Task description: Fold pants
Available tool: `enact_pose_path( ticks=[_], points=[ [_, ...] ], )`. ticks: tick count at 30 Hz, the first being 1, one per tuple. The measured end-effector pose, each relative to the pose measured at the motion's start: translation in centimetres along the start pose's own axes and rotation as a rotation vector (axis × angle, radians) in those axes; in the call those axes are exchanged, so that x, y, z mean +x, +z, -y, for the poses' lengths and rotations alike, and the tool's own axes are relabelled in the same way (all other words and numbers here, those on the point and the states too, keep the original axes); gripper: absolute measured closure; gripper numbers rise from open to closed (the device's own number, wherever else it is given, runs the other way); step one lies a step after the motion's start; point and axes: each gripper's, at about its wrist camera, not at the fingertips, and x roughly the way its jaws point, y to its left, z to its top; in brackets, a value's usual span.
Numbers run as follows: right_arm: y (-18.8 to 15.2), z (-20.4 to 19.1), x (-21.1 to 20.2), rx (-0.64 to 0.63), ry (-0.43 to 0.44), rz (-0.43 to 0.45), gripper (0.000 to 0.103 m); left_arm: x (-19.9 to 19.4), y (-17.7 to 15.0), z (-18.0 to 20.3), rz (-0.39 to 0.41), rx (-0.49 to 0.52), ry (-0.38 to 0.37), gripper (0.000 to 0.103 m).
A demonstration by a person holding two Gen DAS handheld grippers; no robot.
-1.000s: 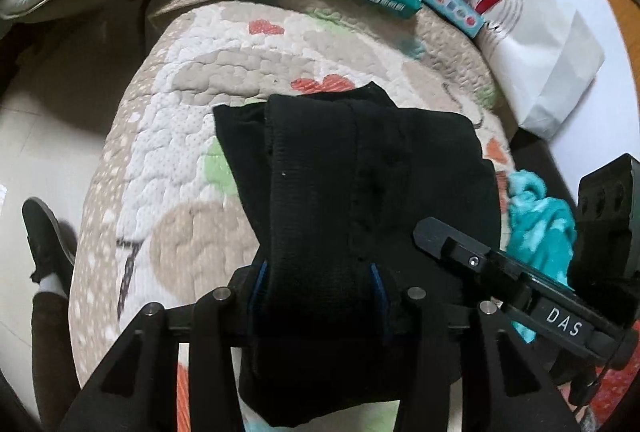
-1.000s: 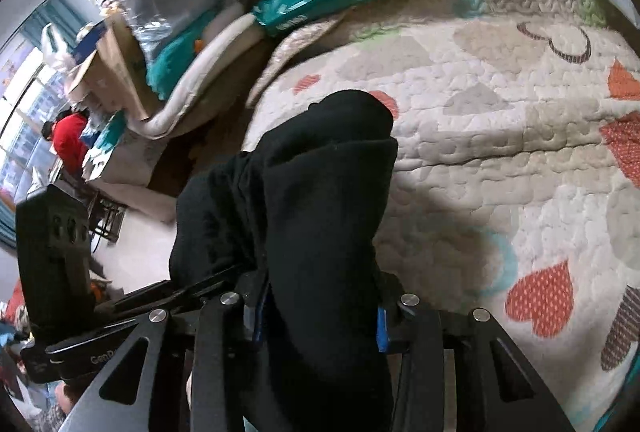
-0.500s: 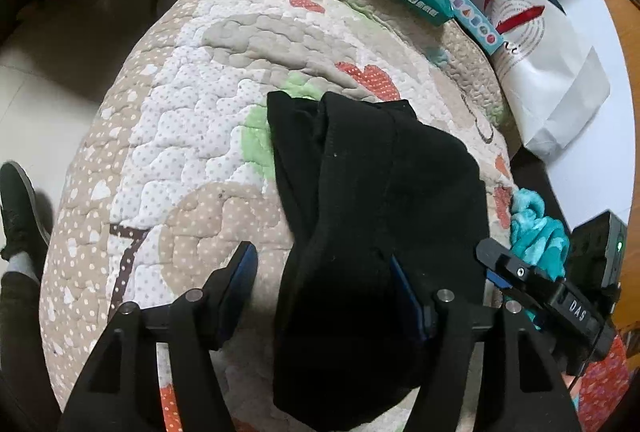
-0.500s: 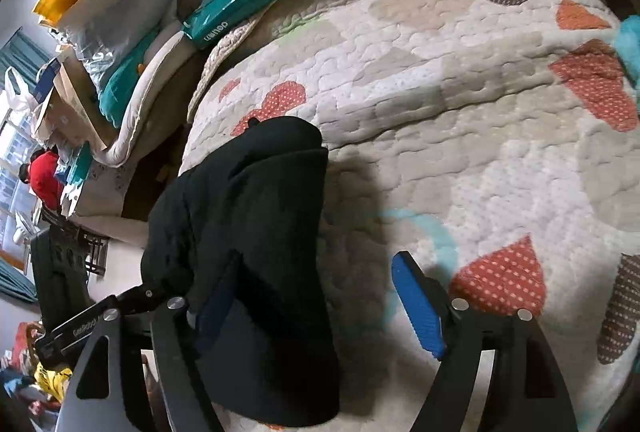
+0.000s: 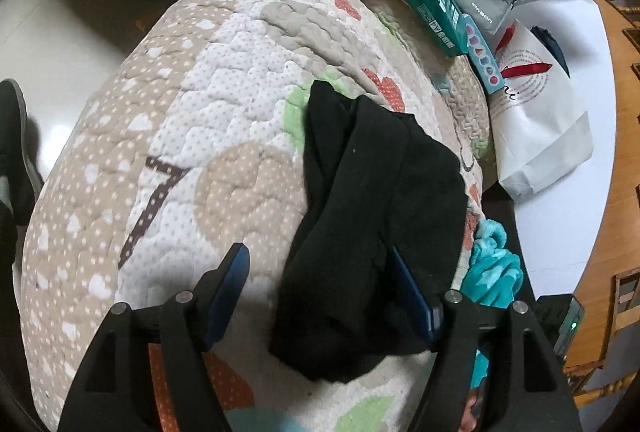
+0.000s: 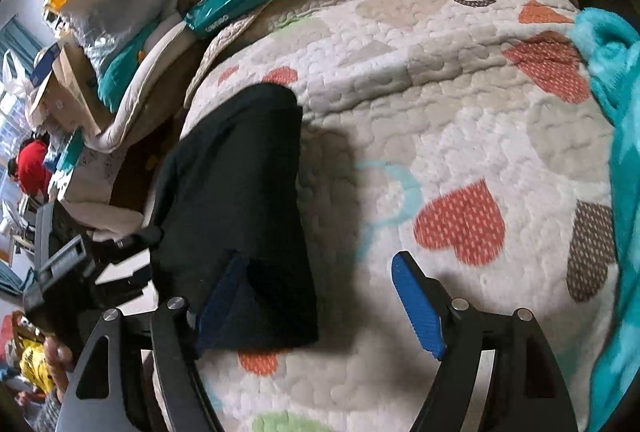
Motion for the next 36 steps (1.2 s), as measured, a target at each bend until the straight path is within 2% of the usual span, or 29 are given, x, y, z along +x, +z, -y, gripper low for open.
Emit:
enact_pose_path(
  ticks=[3,6,9,14,19,22,26,28,29,30,32,36],
  points=[
    [-0.8,-0.8,-0.2,-0.032,0.005,-0.003,0.021,-0.8,-0.5,-0.7,0.019,-0.016,-0.001,0.032],
    [-1.2,-1.9,0.8,-0.078,-0.013,-0.01,0.021,-0.6,-0.7,-1.4,0.027,0.003,0.094,0.032],
    [-1.7,-2.3,1.8,-0.092,-0.02,-0.024,0.02,-0.4,-0.6,-1.2,0.029,0.016,0.107,0.032],
    [-2.5,-1.6,2.2,-0.075,-0.03,-0.043,0.014,-0.2,-1.0,-0.1,0.03,0.092,0.218,0.032],
    [-3.1,-1.0,0.2,-0.046,-0.035,-0.016,0.013,-3.1,-2.4,0.7,0.078,0.159,0.31,0.032],
    [-3.7,-1.2,-1.9,-0.048,-0.042,0.024,0.013,-6.6,-4.5,2.7,0.174,0.244,0.367,0.032],
    [-5.3,-1.9,-4.5,-0.061,-0.06,0.09,0.013,-11.1,-8.5,6.0,0.36,0.362,0.464,0.032],
    [-6.2,-2.0,-5.5,-0.051,-0.056,0.114,0.013,-12.5,-10.7,7.4,0.447,0.407,0.525,0.03],
    [-6.9,-2.2,-6.2,-0.048,-0.058,0.133,0.013,-13.2,-12.0,8.0,0.492,0.425,0.548,0.025],
    [-7.5,-2.3,-6.7,-0.051,-0.064,0.15,0.013,-13.6,-12.9,8.3,0.52,0.433,0.556,0.019],
    [-8.7,-2.9,-7.8,-0.072,-0.086,0.187,0.013,-14.3,-14.6,8.9,0.57,0.435,0.553,0.013],
    [-11.2,-4.2,-9.1,-0.122,-0.139,0.231,0.013,-14.9,-17.0,9.3,0.6,0.441,0.545,0.011]
  ],
)
